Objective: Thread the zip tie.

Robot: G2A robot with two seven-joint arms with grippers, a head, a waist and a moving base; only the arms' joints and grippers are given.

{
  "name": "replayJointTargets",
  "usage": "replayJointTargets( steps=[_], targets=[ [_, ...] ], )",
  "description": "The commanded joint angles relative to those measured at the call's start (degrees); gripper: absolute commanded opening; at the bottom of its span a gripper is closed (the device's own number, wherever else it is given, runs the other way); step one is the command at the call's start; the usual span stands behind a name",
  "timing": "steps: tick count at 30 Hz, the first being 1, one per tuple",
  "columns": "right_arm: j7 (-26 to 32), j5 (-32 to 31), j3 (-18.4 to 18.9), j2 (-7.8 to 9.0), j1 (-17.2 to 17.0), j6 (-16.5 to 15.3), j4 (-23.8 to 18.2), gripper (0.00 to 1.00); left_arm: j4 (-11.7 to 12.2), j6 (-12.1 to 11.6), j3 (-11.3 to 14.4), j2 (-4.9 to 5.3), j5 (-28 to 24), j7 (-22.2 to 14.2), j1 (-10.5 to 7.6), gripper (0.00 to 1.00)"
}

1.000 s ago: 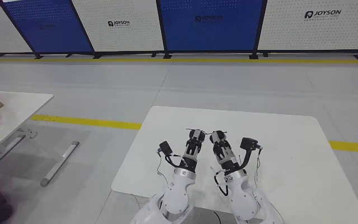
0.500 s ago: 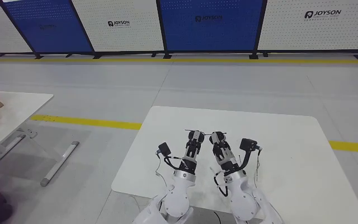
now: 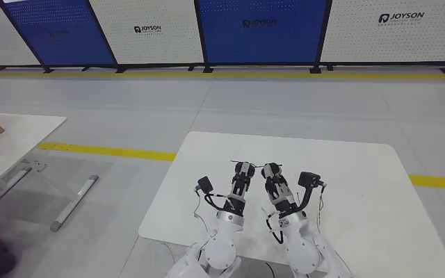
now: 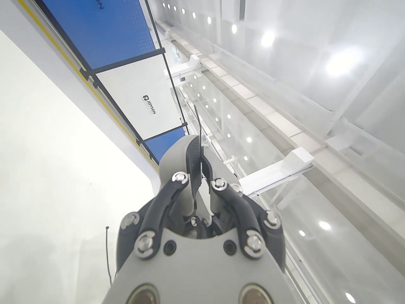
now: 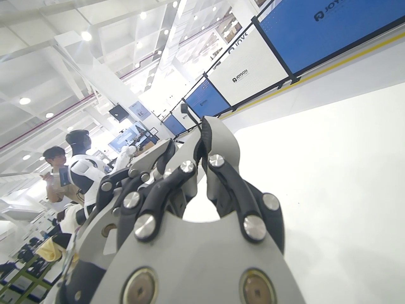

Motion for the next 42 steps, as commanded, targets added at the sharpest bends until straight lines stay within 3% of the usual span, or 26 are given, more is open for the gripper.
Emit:
replayJointTargets(
  steps=[1,8,14,24,35,39,40,42],
  targets=[
    [0.0,-0.1,0.1,0.02,0.0,0.0,0.0,0.00,0.0,0.2,0.0,-0.07,0.3,-0.3,0.01,0.08],
    [0.0,-0.4,0.2,0.08,-0.1,0.0,-0.2,0.00,0.1,0.5,-0.1,-0.31,1.4,-0.5,0.21,0.18],
    [-0.3,-1.7,0.3,0.18,-0.2,0.1,-0.4,0.00,0.6,1.1,0.0,-0.43,5.6,-0.2,0.27,0.32],
    [-0.2,-1.9,0.4,0.29,-0.5,-0.3,-0.4,0.00,2.2,1.9,0.3,-0.77,11.6,1.3,-0.32,0.20],
    [-0.5,-2.2,0.3,0.34,-0.5,-0.6,-0.5,0.00,3.2,3.8,0.4,-1.15,12.5,-0.1,-0.41,0.20],
    [-0.6,-2.2,0.2,0.35,-0.5,-0.7,-0.5,0.00,3.5,3.8,0.3,-1.31,12.3,-0.2,-0.49,0.13],
    [-0.6,-2.2,0.2,0.36,-0.6,-0.7,-0.5,0.00,3.6,3.8,0.3,-1.35,12.3,-0.2,-0.49,0.04],
    [-0.6,-2.1,0.2,0.36,-0.6,-0.8,-0.5,0.00,3.6,3.9,0.3,-1.42,12.4,-0.2,-0.47,0.00]
  ],
)
